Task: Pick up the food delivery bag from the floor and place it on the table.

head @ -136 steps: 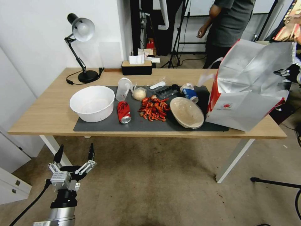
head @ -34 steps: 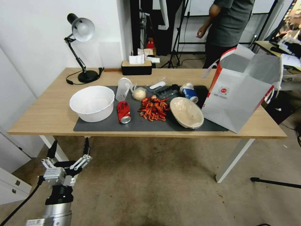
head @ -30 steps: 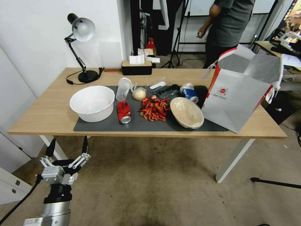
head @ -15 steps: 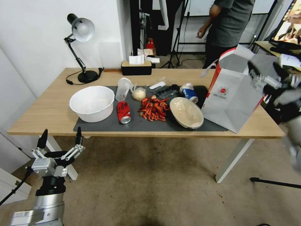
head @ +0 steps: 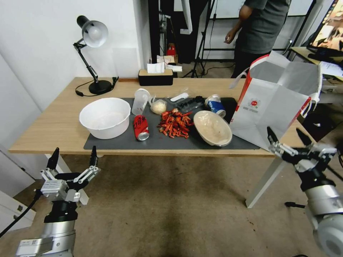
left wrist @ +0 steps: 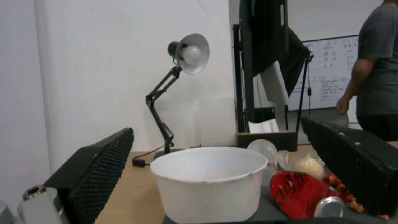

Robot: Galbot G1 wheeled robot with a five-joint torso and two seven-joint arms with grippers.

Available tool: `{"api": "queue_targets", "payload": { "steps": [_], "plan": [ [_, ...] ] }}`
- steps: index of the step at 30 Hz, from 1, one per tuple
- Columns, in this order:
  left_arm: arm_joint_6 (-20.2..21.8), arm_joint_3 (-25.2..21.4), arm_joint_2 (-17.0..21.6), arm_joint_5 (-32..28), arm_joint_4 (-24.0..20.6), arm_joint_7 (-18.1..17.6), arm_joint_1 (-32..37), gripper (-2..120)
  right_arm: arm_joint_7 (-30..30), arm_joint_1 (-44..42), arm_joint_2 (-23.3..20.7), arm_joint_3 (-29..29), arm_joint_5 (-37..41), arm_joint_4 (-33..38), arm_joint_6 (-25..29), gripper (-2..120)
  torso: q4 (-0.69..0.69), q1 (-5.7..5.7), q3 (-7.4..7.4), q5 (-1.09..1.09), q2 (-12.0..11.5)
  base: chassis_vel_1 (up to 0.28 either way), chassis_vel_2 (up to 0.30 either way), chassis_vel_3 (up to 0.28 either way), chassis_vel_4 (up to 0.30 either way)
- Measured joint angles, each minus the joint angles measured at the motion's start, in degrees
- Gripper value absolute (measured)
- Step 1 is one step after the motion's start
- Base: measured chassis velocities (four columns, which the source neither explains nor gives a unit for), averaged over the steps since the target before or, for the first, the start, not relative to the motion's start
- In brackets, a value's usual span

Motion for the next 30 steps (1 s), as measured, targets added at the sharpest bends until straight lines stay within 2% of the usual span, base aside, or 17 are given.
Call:
{"api": "queue_targets", "payload": {
  "steps": [8,15,23,30],
  "plan": [
    [0.02,0.11,-0.40,0.47,0.86,-0.59,0.52,100,-0.24,0.95,-0.06,-0.25,-0.52,-1.81,0.12,100,0.00,0.00,0.00,0.00,0.00,0.000,0.000,0.000,0.000],
    [0.09,-0.12,1.26,0.67,2.09,-0.39,2.29,100,-0.63,2.50,-0.17,-0.45,-2.07,-2.31,0.44,100,0.00,0.00,0.00,0.00,0.00,0.000,0.000,0.000,0.000],
    [0.92,0.62,0.66,2.20,4.94,0.44,3.38,100,-0.47,5.16,-0.29,-4.18,-2.54,-5.62,0.41,100,0.00,0.01,0.00,0.00,0.00,0.000,0.000,0.000,0.000],
    [1.12,0.30,0.72,2.07,5.38,0.33,3.10,100,-0.35,5.50,0.31,-5.52,-2.55,-5.87,-0.16,100,0.00,0.01,0.00,0.00,-0.01,0.000,0.000,0.000,0.000]
  ]
}}
